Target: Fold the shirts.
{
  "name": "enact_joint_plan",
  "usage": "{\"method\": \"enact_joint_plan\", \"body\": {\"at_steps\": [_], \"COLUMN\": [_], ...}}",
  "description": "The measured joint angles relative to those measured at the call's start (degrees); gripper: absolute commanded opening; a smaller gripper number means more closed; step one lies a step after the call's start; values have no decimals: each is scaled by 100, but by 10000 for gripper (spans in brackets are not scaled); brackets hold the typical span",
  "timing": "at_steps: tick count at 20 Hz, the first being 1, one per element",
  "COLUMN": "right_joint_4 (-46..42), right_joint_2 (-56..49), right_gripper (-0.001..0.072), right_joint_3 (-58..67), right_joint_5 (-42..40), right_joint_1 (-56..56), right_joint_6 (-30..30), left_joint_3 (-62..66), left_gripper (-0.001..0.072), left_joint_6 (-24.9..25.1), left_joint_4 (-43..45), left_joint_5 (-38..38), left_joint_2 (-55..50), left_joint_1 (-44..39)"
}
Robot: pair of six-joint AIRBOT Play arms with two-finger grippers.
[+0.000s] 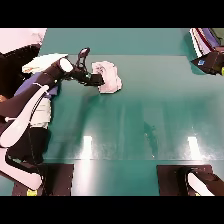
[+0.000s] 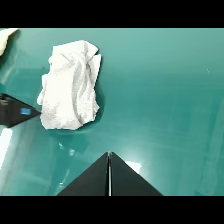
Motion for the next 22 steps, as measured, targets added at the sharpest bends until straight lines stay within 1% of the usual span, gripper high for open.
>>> {"method": "enact_joint_plan", "body": {"at_steps": [3, 4, 5, 6, 10, 12, 15, 18, 20, 22], "right_joint_4": [0, 0, 0, 0, 2, 2, 4, 2, -26, -83], "right_joint_2": [0, 0, 0, 0, 2, 0, 0, 0, -13, -87], "right_gripper": [12, 12, 12, 12, 11, 11, 11, 11, 11, 11], "right_joint_3": [-2, -4, -4, -4, 0, 87, 501, 1110, 1517, 1921], "right_joint_5": [-2, -4, -4, -4, -4, 2, 20, 9, -2, 44], "right_joint_1": [2, 0, 2, 2, 0, 0, 0, 0, 0, 0], "right_joint_6": [0, 0, 0, 0, 0, 0, 0, 0, 0, 0], "left_joint_3": [-7, -9, -7, -9, 66, 225, 579, 866, 955, 992], "left_gripper": [539, 493, 224, 31, 18, 18, 18, 17, 17, 18], "left_joint_6": [55, 94, 136, 179, 299, 328, 332, 334, 323, 188], "left_joint_4": [-323, -400, -461, -505, -623, -549, -24, 466, 684, 929], "left_joint_5": [358, 437, 498, 538, 542, 468, 415, 289, 149, -149], "left_joint_2": [-168, -192, -212, -229, -212, 33, 894, 2065, 2774, 3237], "left_joint_1": [0, 0, -2, 0, 4, 37, 101, 90, -44, -313]}}
